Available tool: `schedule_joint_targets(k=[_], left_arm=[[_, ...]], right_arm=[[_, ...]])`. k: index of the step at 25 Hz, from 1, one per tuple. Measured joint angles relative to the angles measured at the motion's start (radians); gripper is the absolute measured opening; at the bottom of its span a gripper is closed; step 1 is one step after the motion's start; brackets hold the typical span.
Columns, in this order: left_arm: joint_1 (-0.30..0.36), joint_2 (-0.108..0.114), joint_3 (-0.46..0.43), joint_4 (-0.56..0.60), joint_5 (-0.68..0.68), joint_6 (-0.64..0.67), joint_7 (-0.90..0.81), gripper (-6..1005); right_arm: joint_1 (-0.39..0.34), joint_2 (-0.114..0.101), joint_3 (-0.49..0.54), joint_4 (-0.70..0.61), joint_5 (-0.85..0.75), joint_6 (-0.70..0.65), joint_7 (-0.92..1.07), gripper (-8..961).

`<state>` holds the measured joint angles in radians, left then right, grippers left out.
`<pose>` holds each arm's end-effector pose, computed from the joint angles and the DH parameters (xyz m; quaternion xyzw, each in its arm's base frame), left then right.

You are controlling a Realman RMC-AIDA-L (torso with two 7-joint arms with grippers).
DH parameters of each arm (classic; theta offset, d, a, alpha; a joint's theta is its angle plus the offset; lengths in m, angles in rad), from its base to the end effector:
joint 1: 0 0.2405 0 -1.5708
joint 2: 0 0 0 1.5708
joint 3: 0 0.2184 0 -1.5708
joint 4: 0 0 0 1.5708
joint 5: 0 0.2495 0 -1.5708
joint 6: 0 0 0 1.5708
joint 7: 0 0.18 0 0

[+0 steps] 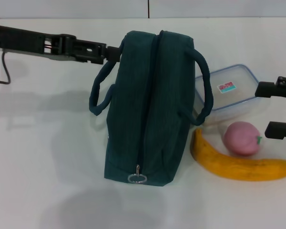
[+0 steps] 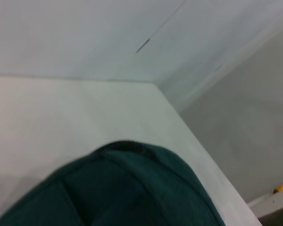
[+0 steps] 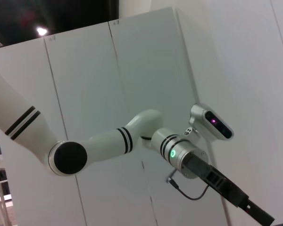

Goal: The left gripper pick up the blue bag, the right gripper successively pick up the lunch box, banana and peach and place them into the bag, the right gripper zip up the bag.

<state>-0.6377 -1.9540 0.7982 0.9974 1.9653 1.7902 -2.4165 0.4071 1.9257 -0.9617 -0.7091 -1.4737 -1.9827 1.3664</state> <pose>-0.1574 0.3824 0.0779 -0.8666 -0.4585 -0.1971 0.0043 0.1967 0.3011 0.0637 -0.9123 0.0857 0.4003 0.0069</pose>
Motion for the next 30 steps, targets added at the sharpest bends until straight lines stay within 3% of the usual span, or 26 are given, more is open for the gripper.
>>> schedule_joint_targets(k=[7, 14, 30], left_arm=[[-0.041, -0.003, 0.06, 0.003, 0.018, -0.003, -0.09, 888], [-0.075, -0.018, 0.063, 0.001, 0.091, -0.02, -0.111, 887], [-0.112, -0.02, 0.069, -0.004, 0.205, -0.048, -0.177, 864]], right_arm=[[-0.014, 0.002, 0.001, 0.0, -0.001, 0.001, -0.013, 798], [-0.017, 0.009, 0.002, -0.001, -0.012, 0.001, -0.027, 798], [-0.027, 0.013, 0.002, 0.012, -0.023, 0.001, -0.041, 798]])
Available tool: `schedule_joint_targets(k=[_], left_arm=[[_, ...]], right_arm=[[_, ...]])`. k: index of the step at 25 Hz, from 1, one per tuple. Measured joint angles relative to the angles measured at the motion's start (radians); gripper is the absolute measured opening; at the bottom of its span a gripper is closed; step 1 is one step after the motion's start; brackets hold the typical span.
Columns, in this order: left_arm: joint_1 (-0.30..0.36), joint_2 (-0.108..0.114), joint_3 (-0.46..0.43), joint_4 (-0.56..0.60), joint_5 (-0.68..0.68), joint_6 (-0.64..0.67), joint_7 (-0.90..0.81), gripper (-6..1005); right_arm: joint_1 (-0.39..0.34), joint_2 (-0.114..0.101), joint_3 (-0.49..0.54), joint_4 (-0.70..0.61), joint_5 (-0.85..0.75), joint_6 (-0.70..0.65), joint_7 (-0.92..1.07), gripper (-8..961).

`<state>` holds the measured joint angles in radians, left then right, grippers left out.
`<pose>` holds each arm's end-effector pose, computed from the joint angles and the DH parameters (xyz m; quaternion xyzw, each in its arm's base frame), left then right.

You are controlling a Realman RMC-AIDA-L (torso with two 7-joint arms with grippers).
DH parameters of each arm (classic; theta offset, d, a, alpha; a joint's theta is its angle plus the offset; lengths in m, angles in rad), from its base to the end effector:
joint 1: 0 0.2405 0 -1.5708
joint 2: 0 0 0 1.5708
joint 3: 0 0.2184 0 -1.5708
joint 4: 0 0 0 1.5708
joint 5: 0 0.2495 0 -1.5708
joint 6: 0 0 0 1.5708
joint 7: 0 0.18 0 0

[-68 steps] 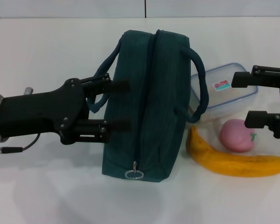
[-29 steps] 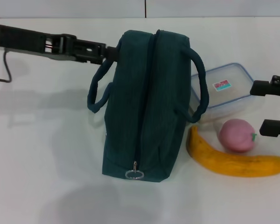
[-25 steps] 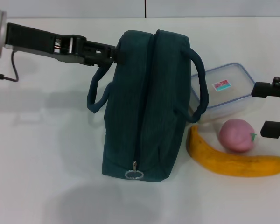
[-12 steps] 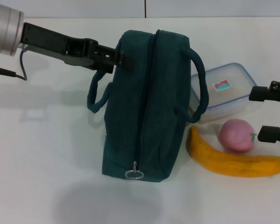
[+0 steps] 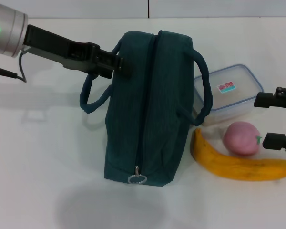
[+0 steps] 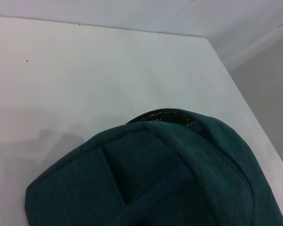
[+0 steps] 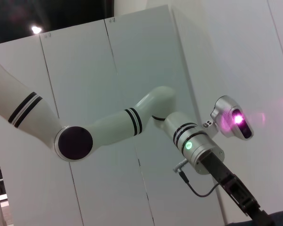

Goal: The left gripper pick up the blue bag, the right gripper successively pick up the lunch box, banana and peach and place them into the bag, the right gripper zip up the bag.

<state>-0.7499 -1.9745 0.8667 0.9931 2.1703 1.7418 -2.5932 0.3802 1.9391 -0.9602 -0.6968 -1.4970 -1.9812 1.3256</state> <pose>-0.1442 0.3979 0.0488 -0.8539 -0.5118 -0.0920 0.0191 0.2065 0.2930 0.0558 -0.9128 0.0897 0.3983 0.0128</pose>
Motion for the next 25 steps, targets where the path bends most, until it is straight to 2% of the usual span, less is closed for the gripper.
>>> schedule_joint_targets(k=[2, 19, 25], left_arm=[[0.0, 0.0, 0.002, 0.0, 0.001, 0.001, 0.0, 849], [-0.007, 0.002, 0.02, -0.026, 0.004, 0.003, -0.005, 278], [-0.004, 0.001, 0.014, -0.027, 0.002, 0.0, -0.005, 102]], right_arm=[[-0.001, 0.001, 0.0, 0.0, 0.0, 0.0, 0.0, 798], [0.001, 0.003, 0.001, 0.058, 0.004, 0.001, -0.028, 797], [0.007, 0.007, 0.037, 0.101, 0.006, -0.002, -0.033, 797]])
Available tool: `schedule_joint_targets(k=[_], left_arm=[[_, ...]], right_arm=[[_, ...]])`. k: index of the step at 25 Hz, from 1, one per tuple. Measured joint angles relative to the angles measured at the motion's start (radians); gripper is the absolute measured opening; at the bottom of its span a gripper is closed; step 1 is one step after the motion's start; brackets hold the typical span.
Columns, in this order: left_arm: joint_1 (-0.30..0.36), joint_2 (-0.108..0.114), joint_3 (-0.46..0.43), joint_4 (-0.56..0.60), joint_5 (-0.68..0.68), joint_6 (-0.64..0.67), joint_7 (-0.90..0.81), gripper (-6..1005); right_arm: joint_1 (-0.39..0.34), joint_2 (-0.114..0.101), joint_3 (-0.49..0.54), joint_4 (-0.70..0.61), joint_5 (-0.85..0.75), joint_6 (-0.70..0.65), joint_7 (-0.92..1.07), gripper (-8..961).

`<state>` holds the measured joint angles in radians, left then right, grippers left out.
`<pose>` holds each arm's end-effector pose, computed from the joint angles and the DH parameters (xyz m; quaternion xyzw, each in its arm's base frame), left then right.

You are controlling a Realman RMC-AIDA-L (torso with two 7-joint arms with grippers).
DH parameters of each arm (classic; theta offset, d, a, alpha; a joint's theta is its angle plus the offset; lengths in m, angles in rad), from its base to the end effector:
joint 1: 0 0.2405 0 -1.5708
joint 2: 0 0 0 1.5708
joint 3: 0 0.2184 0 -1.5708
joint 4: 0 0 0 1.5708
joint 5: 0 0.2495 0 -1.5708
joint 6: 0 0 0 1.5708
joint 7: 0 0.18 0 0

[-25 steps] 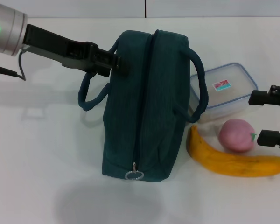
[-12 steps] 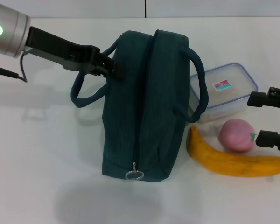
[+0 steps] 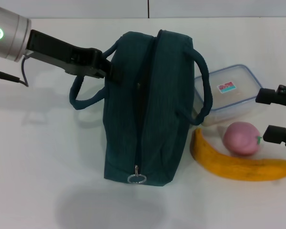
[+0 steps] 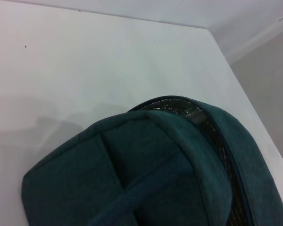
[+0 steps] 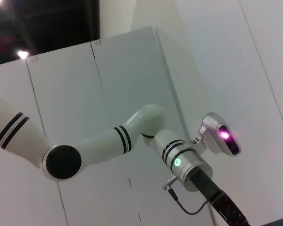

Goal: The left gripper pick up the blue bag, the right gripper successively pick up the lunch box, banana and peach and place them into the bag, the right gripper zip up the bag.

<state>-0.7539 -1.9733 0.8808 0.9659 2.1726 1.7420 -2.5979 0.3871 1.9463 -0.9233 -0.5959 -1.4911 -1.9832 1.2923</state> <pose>-0.1469 0.3956 0.0421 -0.8505 -0.5194 -0.0830 0.0091 0.2157 0.2901 0.0493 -0.8963 0.1156 0.4275 0.0247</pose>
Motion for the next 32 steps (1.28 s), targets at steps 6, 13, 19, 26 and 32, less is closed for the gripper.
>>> schedule_joint_targets(k=[6, 13, 19, 26, 32], left_arm=[[0.005, -0.001, -0.001, 0.0, -0.003, -0.009, 0.0, 47], [0.016, -0.007, -0.005, 0.001, -0.005, -0.05, 0.002, 47], [0.018, -0.01, -0.014, 0.001, -0.007, -0.061, 0.008, 47], [0.014, -0.025, -0.013, 0.001, -0.008, -0.076, 0.035, 47], [0.01, -0.031, -0.013, 0.0, -0.021, -0.076, 0.07, 47]], right_arm=[[-0.008, 0.007, 0.017, 0.006, 0.004, 0.001, -0.005, 797], [-0.004, 0.019, 0.192, 0.11, 0.005, 0.019, -0.005, 797], [0.003, 0.031, 0.405, 0.274, 0.008, 0.192, 0.009, 796], [0.009, 0.063, 0.585, 0.407, 0.012, 0.493, 0.103, 791], [0.044, 0.066, 0.584, 0.501, 0.019, 0.668, 0.173, 786]])
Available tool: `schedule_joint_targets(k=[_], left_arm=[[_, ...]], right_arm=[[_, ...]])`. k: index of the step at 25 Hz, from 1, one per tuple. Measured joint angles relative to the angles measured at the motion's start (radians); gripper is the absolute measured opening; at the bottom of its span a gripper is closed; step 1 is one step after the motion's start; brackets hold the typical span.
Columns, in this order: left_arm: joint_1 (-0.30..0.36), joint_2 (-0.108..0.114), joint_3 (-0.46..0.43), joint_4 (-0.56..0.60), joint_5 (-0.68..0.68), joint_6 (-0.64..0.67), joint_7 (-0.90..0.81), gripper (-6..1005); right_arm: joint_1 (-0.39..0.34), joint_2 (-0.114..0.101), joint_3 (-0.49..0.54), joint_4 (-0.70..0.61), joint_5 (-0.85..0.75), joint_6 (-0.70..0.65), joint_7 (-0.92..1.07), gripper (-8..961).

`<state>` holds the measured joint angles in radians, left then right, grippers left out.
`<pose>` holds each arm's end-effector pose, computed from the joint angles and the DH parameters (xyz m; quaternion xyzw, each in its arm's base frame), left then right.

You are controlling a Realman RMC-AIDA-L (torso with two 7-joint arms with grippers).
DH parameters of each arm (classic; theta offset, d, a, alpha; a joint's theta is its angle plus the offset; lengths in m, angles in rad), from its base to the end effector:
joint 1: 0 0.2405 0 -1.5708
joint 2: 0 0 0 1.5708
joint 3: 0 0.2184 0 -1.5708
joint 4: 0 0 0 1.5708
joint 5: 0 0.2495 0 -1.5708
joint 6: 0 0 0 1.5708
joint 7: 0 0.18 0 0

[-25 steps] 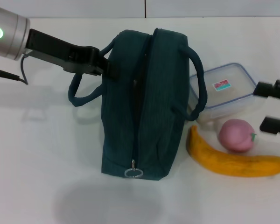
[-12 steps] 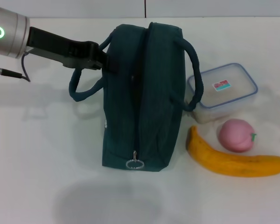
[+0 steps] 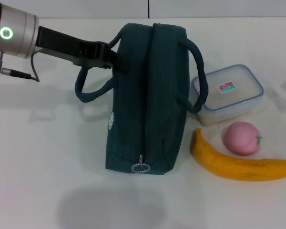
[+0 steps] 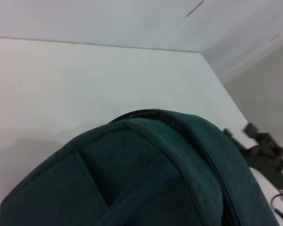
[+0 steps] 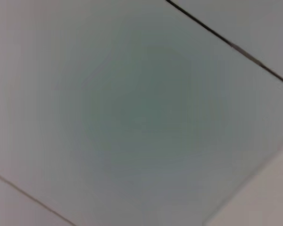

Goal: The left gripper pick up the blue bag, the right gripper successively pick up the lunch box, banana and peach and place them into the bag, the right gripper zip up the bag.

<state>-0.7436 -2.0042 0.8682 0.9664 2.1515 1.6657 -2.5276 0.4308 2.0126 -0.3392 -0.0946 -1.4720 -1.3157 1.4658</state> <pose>-0.1444 0.4047 0.0350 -0.8598 -0.4959 -0.1181 0.0301 0.3388 0.3520 0.0085 -0.5965 0.5386 0.5098 0.3068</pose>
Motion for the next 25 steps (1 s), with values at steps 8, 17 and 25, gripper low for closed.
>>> schedule_joint_targets(k=[8, 17, 25], left_arm=[[0.006, -0.008, 0.0, 0.0, -0.004, 0.0, 0.045, 47], [0.024, -0.008, 0.0, 0.0, -0.005, 0.001, 0.059, 46], [0.045, -0.009, 0.0, 0.0, -0.038, 0.005, 0.066, 46]], right_arm=[[0.059, 0.01, 0.003, 0.119, -0.011, 0.141, 0.061, 779], [0.098, 0.013, -0.011, 0.172, -0.016, 0.118, 0.069, 772], [0.108, 0.011, -0.034, 0.16, -0.016, 0.116, 0.101, 765]])
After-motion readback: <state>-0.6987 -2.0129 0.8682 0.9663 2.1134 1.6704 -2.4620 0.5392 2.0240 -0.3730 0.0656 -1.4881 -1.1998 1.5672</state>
